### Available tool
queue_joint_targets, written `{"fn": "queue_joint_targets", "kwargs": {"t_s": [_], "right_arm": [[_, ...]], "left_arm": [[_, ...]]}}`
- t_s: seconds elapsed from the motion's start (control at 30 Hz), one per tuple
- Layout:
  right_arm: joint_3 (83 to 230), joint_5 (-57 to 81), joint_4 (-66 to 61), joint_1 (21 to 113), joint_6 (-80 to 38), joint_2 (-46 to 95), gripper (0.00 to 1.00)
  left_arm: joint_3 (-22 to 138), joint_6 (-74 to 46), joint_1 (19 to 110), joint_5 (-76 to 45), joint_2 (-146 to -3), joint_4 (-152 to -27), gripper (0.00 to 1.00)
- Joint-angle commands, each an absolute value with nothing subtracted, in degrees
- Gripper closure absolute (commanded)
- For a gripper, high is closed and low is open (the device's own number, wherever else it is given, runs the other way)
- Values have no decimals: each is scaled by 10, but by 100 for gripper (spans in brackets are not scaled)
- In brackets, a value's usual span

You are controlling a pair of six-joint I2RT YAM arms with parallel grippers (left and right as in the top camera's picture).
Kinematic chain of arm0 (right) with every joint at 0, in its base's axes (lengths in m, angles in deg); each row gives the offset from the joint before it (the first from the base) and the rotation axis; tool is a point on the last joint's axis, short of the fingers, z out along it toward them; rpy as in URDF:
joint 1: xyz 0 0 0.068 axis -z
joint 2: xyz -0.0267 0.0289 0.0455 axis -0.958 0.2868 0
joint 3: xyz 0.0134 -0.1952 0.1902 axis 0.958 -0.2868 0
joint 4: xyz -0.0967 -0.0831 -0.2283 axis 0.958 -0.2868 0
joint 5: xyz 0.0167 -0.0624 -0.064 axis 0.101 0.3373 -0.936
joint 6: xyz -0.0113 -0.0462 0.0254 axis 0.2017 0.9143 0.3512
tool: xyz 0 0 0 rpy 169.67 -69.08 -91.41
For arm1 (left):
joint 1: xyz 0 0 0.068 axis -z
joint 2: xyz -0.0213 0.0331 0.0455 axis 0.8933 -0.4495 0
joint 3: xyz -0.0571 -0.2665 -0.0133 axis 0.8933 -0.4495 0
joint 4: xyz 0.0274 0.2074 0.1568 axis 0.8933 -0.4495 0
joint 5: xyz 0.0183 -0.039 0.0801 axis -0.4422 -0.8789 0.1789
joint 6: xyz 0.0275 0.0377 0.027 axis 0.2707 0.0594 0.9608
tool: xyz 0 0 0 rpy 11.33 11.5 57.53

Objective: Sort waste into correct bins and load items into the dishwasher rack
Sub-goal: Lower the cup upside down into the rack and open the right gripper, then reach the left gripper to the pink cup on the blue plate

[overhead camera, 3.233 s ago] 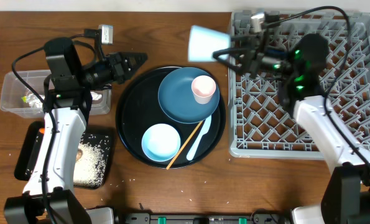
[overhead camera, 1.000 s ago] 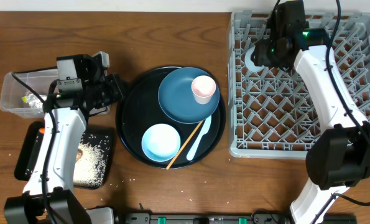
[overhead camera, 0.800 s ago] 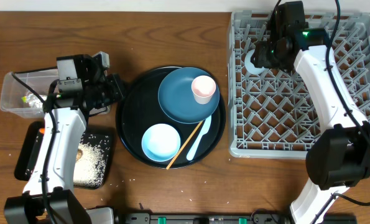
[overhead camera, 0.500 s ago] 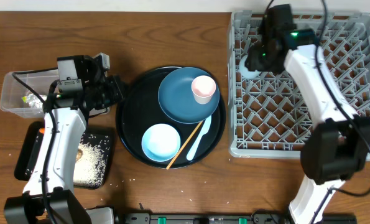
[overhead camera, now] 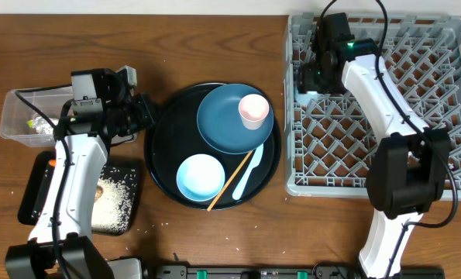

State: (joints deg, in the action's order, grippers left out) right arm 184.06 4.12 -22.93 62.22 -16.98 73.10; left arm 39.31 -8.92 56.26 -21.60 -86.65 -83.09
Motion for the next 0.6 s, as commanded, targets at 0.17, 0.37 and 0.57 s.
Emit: {"fn": "queue_joint_targets", "kwargs": {"t_s": [0.17,0.37,0.57], "right_arm": [[1893,38,-268,620,-155,726,8],[2002,42,-365,620,-152,726,10],[2127,51,-490,631,-152,726,10]], "left_arm": [[401,-78,565,-208,-865,-826,83],[431,-78,600,-207,-853,-834,83],[465,-87,686,-119,-851,-862,83]]}}
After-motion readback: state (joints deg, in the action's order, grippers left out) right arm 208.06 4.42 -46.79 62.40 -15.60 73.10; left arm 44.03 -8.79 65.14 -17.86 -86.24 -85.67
